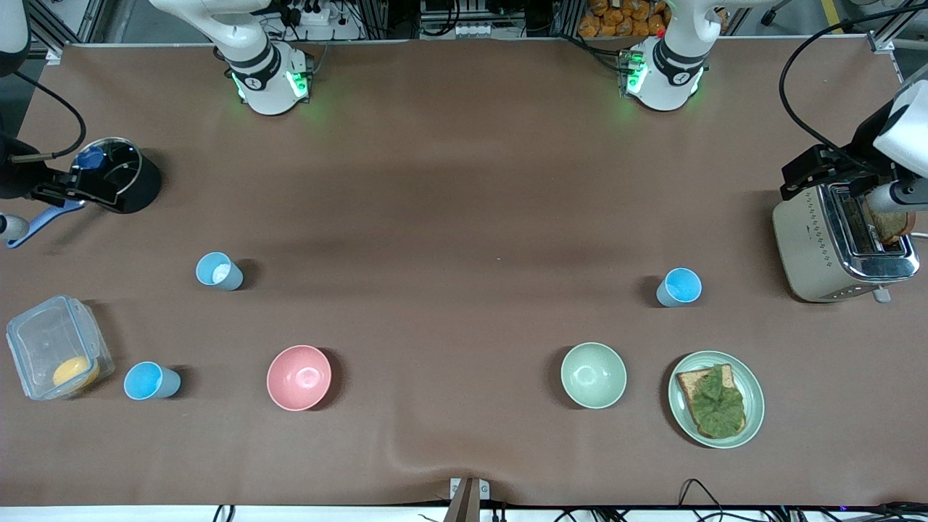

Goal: Stack blue cups with both arms
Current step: 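Lower the right gripper to one blue cup while the left gripper reaches another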

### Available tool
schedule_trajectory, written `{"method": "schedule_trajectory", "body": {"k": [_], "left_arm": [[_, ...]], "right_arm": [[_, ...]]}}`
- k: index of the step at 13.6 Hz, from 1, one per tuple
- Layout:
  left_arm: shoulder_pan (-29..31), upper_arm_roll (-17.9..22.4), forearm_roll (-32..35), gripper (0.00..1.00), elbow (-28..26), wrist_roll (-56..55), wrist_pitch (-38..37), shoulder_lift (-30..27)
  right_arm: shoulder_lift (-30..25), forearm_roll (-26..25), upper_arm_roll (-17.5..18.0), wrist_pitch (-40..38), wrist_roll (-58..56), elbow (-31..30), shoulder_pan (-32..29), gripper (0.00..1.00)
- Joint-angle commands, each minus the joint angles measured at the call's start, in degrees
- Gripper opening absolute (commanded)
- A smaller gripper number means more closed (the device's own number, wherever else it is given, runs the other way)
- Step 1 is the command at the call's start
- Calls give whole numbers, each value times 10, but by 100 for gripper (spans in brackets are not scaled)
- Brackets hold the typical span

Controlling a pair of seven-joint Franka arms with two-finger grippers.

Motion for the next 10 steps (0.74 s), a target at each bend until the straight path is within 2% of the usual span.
{"method": "schedule_trajectory", "body": {"k": [1,6,8,10], "left_arm": [[-1,1,4,100,5,2,-16,-4],[2,7,6,100,-6,29,-19,2],[2,7,7,100,-44,30,6,16],[4,7,10,100,-122,29,88,12]], "right_arm": [[-5,-3,1,-4,8,2,1,100],[-5,-3,1,-4,8,2,1,100],[-5,-4,2,-5,8,1,1,100],[-5,-3,1,-5,8,2,1,100]]}}
